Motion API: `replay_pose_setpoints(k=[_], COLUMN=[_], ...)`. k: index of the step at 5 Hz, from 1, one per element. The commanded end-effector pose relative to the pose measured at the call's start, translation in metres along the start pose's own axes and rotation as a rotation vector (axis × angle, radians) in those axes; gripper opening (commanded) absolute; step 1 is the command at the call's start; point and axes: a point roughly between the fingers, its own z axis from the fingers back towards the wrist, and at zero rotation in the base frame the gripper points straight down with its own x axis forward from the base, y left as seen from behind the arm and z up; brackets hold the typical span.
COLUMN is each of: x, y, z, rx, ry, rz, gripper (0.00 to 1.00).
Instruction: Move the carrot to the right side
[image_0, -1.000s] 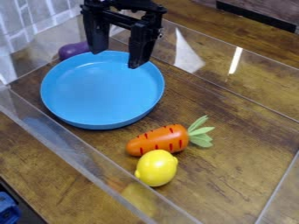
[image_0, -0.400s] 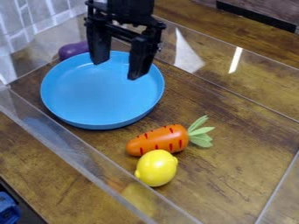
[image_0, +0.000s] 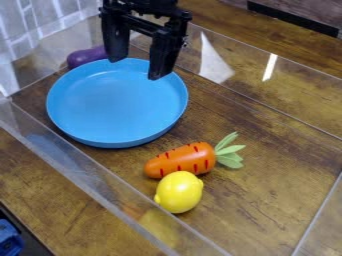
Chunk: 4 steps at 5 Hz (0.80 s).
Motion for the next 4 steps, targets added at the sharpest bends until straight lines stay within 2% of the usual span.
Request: replay_pose_setpoints(k=[1, 2, 4], x=[0.0003, -0.0036, -0.0008], y=[0.0105, 0.012, 0.0083], z=[0.0229, 0.0258, 0.025], rx=[-0.008, -0.014, -0.013], ry=[-0.071, -0.071, -0.058], rz=[0.032, 0.037, 0.024], gripper=[1.0, 1.0, 1.0])
